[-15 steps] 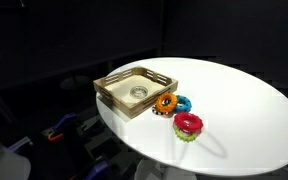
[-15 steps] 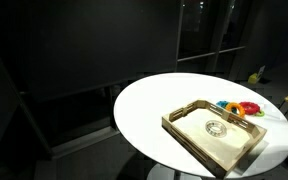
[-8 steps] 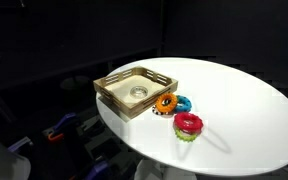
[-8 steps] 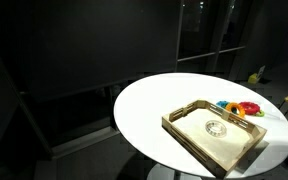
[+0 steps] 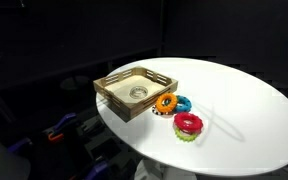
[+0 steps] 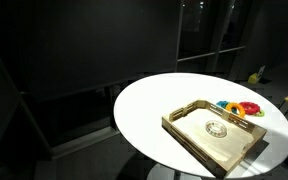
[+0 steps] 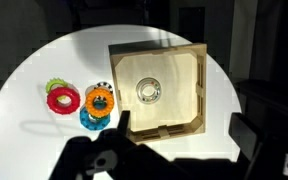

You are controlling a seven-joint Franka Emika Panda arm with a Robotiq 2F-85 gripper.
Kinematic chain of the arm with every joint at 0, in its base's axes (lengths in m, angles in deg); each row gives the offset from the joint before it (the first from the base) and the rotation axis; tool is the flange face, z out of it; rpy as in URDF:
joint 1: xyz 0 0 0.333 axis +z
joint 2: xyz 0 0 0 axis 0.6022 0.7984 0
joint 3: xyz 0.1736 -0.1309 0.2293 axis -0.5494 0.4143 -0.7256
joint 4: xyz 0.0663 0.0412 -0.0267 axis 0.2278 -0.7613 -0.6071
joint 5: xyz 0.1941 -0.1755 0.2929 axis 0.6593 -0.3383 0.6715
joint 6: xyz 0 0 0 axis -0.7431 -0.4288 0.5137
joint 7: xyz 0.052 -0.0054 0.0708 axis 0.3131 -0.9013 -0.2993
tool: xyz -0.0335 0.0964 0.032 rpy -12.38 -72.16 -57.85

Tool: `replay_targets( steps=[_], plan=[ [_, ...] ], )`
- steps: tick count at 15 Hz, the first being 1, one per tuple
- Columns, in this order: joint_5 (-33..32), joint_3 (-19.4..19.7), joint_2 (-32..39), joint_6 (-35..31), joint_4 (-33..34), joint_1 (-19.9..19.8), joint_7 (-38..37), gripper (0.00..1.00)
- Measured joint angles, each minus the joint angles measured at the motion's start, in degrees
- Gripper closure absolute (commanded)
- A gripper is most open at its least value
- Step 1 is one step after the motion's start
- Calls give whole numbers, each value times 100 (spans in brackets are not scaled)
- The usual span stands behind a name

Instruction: Put the orange ring onto the tray

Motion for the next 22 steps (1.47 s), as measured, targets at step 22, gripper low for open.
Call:
replay_targets(
  steps=[22],
  plan=[
    [-1006,130,1581,-2374,-135,-468,-729,0]
  ],
)
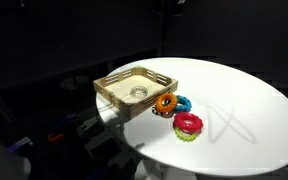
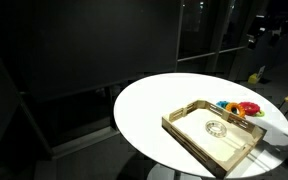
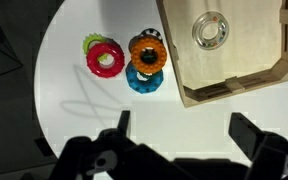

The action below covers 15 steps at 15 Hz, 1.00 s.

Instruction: Put the orange ring onto the tray

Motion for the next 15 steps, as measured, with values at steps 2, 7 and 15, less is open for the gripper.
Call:
replay_targets(
  steps=[2,7,15],
  plan=[
    [0,0,0,0,0,0,0,0],
    [-72,2,130,0,0,-7,-100,0],
    [-664,152,1182,-323,79,-104,-836,0]
  ],
)
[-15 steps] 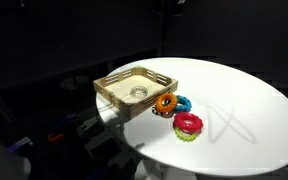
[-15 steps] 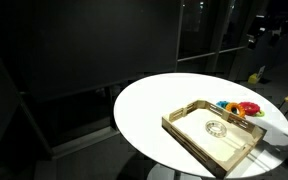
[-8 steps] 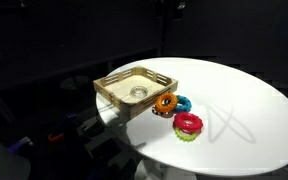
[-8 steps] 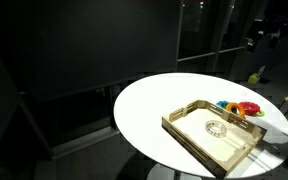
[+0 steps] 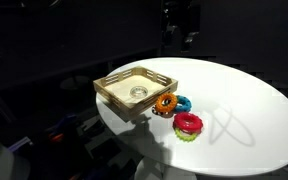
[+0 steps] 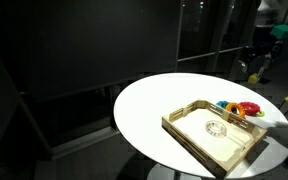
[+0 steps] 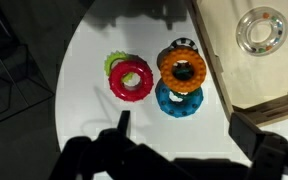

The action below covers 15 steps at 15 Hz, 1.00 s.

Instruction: Put the orange ring onto the tray

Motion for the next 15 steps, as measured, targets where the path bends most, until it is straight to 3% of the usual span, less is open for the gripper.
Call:
replay_targets(
  steps=[15],
  plan=[
    [-727,329,1516,-747,68,95,50,0]
  ],
)
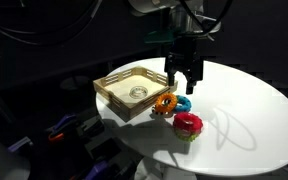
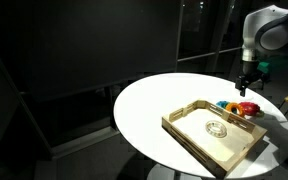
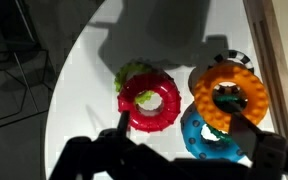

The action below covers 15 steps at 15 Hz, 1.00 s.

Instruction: Put the orange ring onto the tray

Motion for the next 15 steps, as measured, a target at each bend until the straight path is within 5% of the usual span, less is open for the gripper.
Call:
replay_targets(
  steps=[15],
  plan=[
    [5,72,245,-847,-212,64,31,0]
  ],
)
